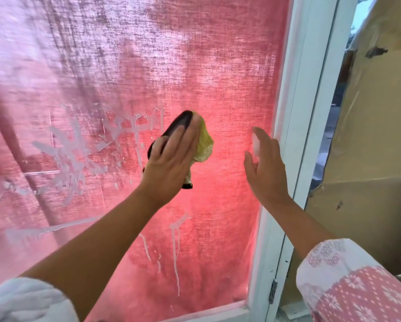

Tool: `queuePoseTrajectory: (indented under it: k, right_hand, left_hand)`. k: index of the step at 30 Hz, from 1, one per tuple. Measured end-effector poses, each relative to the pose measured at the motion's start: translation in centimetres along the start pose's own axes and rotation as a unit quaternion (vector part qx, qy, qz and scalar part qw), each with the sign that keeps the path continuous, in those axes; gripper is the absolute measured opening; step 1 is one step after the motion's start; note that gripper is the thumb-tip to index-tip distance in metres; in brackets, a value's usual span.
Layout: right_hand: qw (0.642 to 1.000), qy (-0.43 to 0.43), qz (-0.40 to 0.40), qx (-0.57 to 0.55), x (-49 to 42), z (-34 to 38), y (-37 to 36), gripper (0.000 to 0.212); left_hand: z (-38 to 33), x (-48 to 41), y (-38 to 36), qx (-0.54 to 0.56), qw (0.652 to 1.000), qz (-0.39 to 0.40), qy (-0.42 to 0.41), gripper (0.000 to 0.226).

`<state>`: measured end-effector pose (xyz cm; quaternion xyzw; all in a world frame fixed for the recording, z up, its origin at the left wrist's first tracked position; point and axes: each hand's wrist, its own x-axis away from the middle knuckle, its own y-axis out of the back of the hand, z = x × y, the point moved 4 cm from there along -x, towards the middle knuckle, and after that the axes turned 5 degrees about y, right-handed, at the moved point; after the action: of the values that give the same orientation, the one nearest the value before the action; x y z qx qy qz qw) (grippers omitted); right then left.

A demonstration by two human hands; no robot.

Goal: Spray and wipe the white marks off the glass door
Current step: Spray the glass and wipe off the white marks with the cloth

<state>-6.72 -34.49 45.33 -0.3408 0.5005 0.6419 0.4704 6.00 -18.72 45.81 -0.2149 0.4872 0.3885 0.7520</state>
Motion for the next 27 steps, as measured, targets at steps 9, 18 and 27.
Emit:
queuePoseTrajectory:
  k: [9, 18, 27]
  right_hand:
    - [0.990, 0.048, -0.075, -0.110, -4.7, 6.0, -0.6, 0.041]
    - [0.985, 0.064, -0.047, -0.152, -4.6, 8.5, -2.3, 0.043]
    - [0.990, 0.029, -0.112, -0.078, -4.4, 5.9, -2.1, 0.045]
  left_hand:
    - [-0.7, 8.7, -0.1, 0.018, 0.980, 0.055, -0.191, 0.053]
    - [5.8, 8.8, 1.9, 0.019, 0.997, 0.072, -0.016, 0.069]
    - [9.1, -2.6, 1.8, 0.122, 0.926, 0.054, 0.354, 0.058]
